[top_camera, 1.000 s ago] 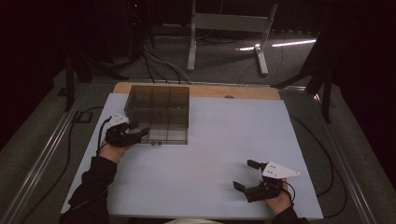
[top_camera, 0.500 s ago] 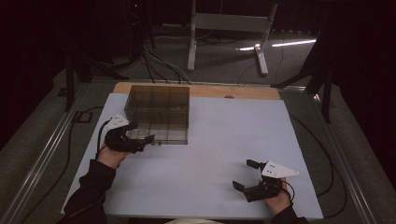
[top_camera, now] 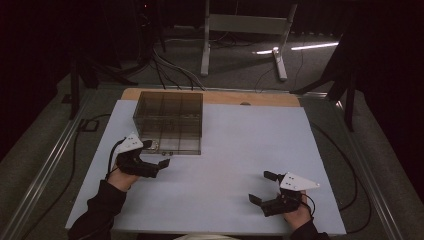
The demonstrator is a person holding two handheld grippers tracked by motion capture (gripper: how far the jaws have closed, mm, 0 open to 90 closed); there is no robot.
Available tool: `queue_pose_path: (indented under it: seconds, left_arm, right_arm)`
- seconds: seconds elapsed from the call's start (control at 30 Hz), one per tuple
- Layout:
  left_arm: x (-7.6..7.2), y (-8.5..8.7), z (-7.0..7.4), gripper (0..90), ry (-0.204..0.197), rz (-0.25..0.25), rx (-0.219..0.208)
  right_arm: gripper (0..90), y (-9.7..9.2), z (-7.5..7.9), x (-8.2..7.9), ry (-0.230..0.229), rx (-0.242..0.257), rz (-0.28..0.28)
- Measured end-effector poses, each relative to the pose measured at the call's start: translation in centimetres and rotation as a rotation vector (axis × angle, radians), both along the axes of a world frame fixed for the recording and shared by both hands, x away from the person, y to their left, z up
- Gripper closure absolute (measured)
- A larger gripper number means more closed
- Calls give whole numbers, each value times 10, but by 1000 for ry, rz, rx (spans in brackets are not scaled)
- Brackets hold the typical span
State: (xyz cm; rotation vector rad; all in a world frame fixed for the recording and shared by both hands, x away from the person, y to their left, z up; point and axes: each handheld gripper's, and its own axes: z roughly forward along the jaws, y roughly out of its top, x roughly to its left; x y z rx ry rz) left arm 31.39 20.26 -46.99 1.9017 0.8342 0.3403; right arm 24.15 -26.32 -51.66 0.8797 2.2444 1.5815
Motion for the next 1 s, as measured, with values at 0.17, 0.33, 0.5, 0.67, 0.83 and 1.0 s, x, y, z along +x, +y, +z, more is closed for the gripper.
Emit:
queue_pose_path:
  seconds: [0.17, 0.33, 0.5, 0.67, 0.83, 1.0]
  left_arm:
    - [-11, 0, -10, 5, -7, -28, -15]
    - [-20, 5, -16, 5, -16, -25, -6]
    - [-31, 13, -23, 6, -6, -47, -14]
    - [-38, 20, -32, 6, 27, -53, -15]
    - [-41, 27, -38, 5, 39, -36, -32]
    - [-45, 30, -41, 6, 40, -38, -36]
  right_arm:
    - [0, 1, -1, 1, 1, -2, 5]
    - [0, 2, 0, 0, 4, -6, 7]
    - [0, 1, -1, 0, 4, -6, 8]
    - [0, 2, -1, 0, 1, -9, 9]
    - [0, 2, -1, 0, 0, -11, 9]
    - [0, 2, 0, 0, 0, -9, 10]
